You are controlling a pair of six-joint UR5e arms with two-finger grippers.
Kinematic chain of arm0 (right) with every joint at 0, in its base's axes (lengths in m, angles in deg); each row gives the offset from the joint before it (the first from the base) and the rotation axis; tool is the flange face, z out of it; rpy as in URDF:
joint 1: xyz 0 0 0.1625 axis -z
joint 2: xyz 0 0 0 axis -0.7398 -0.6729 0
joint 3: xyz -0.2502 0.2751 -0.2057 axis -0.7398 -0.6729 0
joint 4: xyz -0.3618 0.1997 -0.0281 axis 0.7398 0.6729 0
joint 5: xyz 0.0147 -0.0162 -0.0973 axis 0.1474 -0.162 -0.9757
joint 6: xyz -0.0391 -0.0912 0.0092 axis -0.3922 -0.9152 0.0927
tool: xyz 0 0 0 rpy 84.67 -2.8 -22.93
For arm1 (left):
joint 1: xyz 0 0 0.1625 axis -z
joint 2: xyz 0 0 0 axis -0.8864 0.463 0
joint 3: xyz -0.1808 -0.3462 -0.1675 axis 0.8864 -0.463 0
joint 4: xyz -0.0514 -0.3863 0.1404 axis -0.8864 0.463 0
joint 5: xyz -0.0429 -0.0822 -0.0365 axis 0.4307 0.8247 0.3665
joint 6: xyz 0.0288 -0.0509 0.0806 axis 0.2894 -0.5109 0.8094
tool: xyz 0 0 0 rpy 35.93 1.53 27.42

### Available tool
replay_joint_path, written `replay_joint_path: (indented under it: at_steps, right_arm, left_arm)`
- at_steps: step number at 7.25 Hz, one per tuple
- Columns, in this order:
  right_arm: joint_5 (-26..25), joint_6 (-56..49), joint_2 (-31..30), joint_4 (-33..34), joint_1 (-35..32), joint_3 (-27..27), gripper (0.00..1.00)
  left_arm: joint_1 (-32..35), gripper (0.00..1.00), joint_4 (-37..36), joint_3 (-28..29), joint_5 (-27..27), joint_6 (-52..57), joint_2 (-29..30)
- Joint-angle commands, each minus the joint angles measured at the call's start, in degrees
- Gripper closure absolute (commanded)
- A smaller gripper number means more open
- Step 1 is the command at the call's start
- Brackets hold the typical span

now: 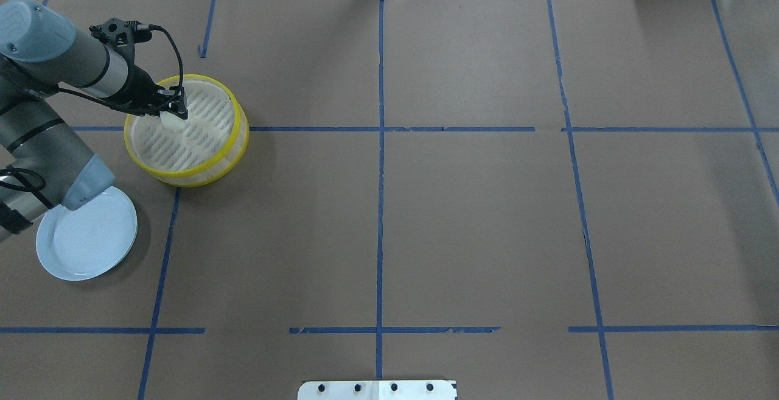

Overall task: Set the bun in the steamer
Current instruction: 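Carry the bun with the left gripper over the yellow steamer basket, then lower the bun onto the steamer mesh and open the left gripper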

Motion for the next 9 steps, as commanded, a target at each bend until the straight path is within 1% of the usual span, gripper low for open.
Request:
replay_joint_path:
  at_steps: [1,3,5,9]
  right_arm:
    - [0.0,0.0,0.1,0.0,0.0,0.0,0.00]
    - [0.0,0.0,0.1,0.0,0.0,0.0,0.00]
    - [0.0,0.0,0.1,0.0,0.0,0.0,0.00]
    - [0.0,0.0,0.0,0.0,0.0,0.0,0.00]
  left_arm:
    - [-1.8,0.61,0.0,0.0,0.0,-1.0,-0.2]
    - [-2.1,0.60,-0.1,-0.4,0.0,-1.1,-0.2]
    - [-2.2,0.54,-0.1,-0.3,0.0,-1.0,-0.5]
    - [-2.4,0.46,-0.1,-0.3,0.1,-1.1,-0.7]
